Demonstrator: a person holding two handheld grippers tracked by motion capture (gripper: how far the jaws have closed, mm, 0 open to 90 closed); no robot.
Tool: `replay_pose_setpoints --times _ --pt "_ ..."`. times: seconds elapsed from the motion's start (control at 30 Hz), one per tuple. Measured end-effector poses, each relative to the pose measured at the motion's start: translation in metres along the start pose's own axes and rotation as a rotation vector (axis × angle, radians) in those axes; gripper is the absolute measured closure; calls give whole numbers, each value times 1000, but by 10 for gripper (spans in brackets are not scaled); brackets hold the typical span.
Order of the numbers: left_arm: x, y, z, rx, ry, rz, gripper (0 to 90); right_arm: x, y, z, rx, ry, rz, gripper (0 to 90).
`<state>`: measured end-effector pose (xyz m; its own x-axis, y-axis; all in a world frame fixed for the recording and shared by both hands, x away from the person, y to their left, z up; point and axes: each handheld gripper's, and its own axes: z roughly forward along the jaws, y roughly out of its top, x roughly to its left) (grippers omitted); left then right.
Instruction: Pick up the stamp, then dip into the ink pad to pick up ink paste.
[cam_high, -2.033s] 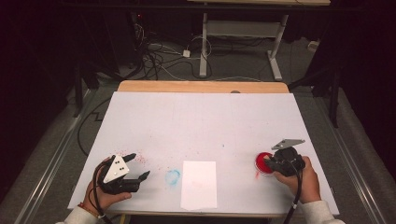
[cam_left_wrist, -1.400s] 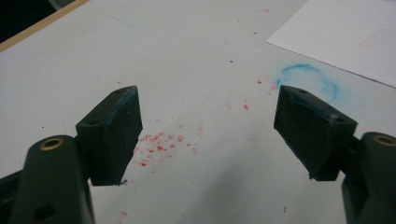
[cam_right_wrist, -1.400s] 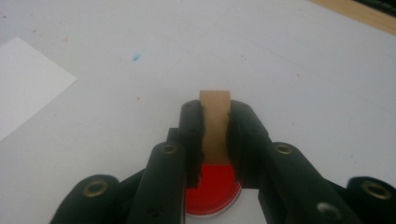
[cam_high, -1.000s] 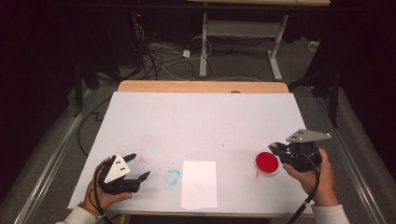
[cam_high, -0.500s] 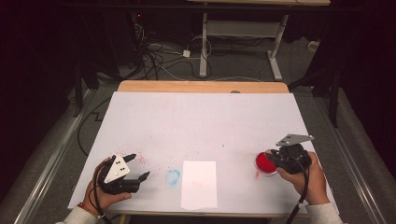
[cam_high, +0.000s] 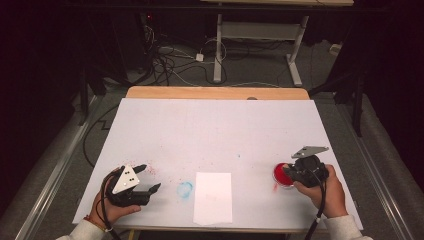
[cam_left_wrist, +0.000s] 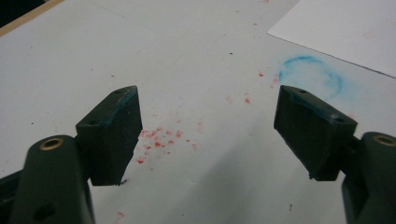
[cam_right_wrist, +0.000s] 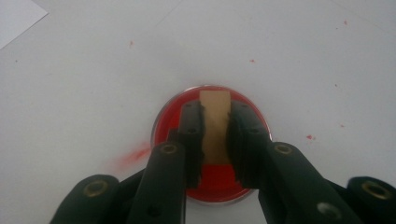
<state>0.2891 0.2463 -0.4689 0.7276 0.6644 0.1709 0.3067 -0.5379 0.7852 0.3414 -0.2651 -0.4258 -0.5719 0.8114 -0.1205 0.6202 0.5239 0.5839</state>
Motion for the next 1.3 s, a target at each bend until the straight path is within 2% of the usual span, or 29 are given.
replay_pose_setpoints --times 0.47,0.7,0.8,0.97,1.1,1.3 --pt "-2 1 -1 -2 -2 3 227 1 -4 2 6 3 8 763" --pt "0 0 0 -5 -4 -3 227 5 -5 11 44 2 -11 763" --pt "-1 1 0 -6 -8 2 227 4 -6 11 35 9 -3 763" --pt "-2 2 -1 -8 -6 8 227 7 -7 12 36 -11 -10 763" --pt "-3 1 -3 -16 -5 0 227 5 -9 13 28 6 12 763" --pt "-1 0 -4 -14 1 -4 227 3 -7 14 35 15 11 764"
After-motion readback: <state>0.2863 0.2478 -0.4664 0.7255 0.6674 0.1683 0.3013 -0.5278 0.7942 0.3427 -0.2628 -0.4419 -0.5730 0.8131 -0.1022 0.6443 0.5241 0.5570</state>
